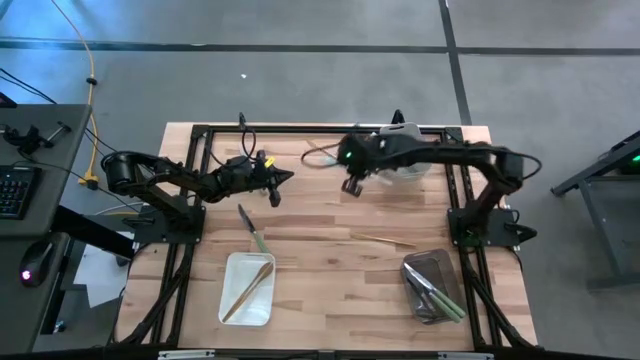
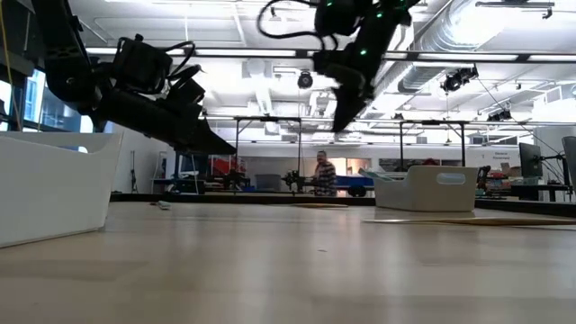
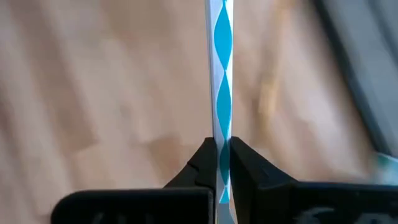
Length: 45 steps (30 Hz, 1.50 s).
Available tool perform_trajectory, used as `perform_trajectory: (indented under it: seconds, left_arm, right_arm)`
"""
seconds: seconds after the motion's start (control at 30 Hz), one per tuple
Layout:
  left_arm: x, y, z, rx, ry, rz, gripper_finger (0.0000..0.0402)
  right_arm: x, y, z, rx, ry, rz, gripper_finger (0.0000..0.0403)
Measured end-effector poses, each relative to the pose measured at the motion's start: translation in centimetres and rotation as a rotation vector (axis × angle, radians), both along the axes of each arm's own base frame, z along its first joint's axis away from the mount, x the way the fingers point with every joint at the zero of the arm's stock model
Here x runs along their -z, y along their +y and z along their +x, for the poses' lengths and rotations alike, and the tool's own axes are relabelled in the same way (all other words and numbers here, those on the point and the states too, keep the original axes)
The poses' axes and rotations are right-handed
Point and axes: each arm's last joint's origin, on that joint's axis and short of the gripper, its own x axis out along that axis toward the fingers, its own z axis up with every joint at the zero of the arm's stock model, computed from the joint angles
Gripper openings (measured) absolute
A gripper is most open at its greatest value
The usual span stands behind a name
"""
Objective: Sort silverware by color (type)
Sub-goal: Put the blue patterned table knife into the gray bin
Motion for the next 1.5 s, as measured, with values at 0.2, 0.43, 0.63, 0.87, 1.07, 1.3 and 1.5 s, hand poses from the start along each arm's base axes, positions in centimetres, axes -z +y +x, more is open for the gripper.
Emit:
perform_trajectory:
  seconds: [0.2, 0.43, 0.63, 0.87, 1.07, 1.3, 1.5]
  left_arm:
    - [0.0, 0.0, 0.0, -0.001, 0.002, -0.004, 0.0]
    - [0.1, 0.0, 0.0, 0.003, 0.007, -0.011, 0.0]
    - [0.0, 0.0, 0.0, 0.003, 0.0, -0.007, 0.0]
    - [-0.1, 0.0, 0.0, 0.005, -0.01, 0.003, 0.0]
    - [-0.1, 0.0, 0.0, 0.006, -0.009, 0.005, 0.0]
    - [-0.1, 0.0, 0.0, 0.006, -0.008, 0.006, 0.0]
    - [-0.1, 0.0, 0.0, 0.006, -0.007, 0.006, 0.0]
  right_arm:
    - [-2.5, -2.3, -3.8, 0.144, -0.002, -0.145, 0.0003]
    - [1.8, -4.8, -10.1, 0.269, -0.121, -0.221, 0.0003]
    - [5.5, -7.2, -13.8, 0.284, -0.201, -0.261, 0.0003]
    - [8.1, -8.7, -15.7, 0.301, -0.247, -0.234, 0.0002]
    - [8.8, -9.1, -16.6, 0.265, -0.265, -0.219, 0.0002]
    - [9.5, -8.8, -16.9, 0.223, -0.23, -0.206, 0.0002]
    - [9.5, -8.7, -16.9, 0.228, -0.242, -0.192, 0.002]
